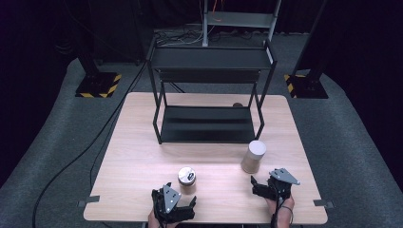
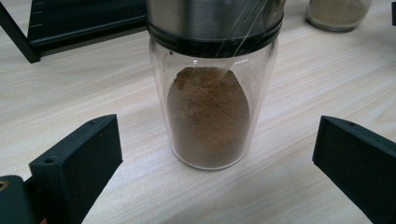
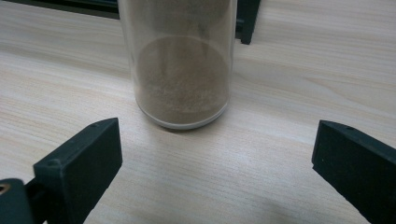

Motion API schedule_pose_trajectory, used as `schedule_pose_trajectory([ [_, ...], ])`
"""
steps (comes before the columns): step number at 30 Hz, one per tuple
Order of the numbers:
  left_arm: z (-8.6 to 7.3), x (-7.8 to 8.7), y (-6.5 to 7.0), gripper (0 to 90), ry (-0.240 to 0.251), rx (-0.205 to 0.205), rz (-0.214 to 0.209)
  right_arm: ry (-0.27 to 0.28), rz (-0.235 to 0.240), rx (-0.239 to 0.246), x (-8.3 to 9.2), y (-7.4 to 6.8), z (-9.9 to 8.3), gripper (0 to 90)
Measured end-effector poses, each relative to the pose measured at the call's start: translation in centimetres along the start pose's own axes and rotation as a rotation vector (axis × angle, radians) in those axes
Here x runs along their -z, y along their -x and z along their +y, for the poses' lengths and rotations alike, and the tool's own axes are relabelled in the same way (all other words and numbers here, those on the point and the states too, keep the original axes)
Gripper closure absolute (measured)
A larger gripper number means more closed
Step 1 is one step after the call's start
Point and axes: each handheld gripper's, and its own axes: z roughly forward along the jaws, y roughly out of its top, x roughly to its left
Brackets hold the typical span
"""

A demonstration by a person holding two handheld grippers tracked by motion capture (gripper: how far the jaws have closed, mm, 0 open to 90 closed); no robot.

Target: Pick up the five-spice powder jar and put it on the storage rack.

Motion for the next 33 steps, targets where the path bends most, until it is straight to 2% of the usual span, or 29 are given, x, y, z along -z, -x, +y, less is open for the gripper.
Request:
schedule_pose_trajectory([
  [12, 0.7, -0.9, -0.2, 0.1, -0.028, 0.006, -0.004, -0.001, 0.008, -0.003, 0.0, 0.2, 0.0, 0.8],
  [22, 1.0, -2.3, -0.8, 0.0, -0.035, 0.038, -0.024, 0.003, 0.005, -0.005, 0.0, 0.1, 0.0, 0.8],
  [33, 1.2, -3.1, -1.1, 0.0, -0.039, 0.046, -0.034, 0.004, 0.005, -0.005, 0.0, 0.1, -0.1, 1.1],
])
